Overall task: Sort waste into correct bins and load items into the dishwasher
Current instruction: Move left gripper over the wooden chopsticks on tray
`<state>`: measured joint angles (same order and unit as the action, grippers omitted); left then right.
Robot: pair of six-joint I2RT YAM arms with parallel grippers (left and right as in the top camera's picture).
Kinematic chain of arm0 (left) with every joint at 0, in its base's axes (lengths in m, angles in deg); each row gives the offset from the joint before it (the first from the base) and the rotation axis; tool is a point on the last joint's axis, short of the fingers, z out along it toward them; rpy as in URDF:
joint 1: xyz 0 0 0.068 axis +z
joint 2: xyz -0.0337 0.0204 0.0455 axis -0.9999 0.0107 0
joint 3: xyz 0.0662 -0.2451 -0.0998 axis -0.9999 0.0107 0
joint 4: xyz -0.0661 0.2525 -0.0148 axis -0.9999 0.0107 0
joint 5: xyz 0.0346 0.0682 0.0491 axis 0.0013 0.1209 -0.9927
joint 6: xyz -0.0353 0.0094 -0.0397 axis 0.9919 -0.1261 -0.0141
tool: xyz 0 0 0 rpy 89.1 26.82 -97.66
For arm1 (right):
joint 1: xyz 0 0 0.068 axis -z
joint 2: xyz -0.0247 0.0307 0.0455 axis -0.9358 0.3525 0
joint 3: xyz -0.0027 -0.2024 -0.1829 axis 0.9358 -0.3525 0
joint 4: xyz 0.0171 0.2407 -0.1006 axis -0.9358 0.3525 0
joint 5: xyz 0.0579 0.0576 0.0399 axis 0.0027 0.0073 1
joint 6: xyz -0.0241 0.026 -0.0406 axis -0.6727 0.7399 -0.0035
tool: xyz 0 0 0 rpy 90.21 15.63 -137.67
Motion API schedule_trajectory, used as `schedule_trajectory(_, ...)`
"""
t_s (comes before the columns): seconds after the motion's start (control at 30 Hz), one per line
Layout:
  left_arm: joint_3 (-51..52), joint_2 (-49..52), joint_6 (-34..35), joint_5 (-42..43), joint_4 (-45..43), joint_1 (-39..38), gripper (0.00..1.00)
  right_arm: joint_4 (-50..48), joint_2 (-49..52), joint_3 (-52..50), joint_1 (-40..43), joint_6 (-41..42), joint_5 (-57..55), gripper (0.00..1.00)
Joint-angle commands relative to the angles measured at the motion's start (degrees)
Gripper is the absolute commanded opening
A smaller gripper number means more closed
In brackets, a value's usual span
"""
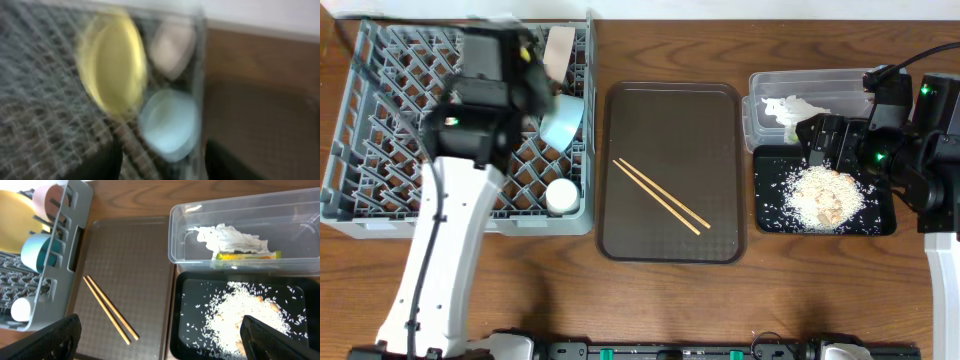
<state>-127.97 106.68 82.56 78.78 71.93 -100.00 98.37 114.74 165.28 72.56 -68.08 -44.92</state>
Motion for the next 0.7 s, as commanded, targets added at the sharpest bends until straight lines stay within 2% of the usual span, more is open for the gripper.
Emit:
schedule_trajectory(0.0,1.38,2.6,11.5,7.76,3.76,-6.05,0.53,0.02,0.26,0.07,0.15,0.46,-0.2,0.99)
schedule_trajectory(0.27,6.27,10.97,25.18,2.38,0.17,-19.65,0.54,0.02,0.26,0.07,0.15,0.48,-0.2,0.99)
schedule_trajectory(0.47,6.71,19.78,32.68,2.6,-2.01,-23.15,0.54,0.02,0.26,0.07,0.15,0.48,-0.2,0.99)
schedule_trajectory(0.53,6.71,21.29,32.81,2.84,-1.57,-23.87,0.53,0.02,0.26,0.07,0.15,0.48,-0.2,0.99)
schedule_trajectory(0.67,6.88,22.86,38.23,2.56,-1.6,-24.96,0.53,0.02,0.26,0.07,0.15,0.48,-0.2,0.99)
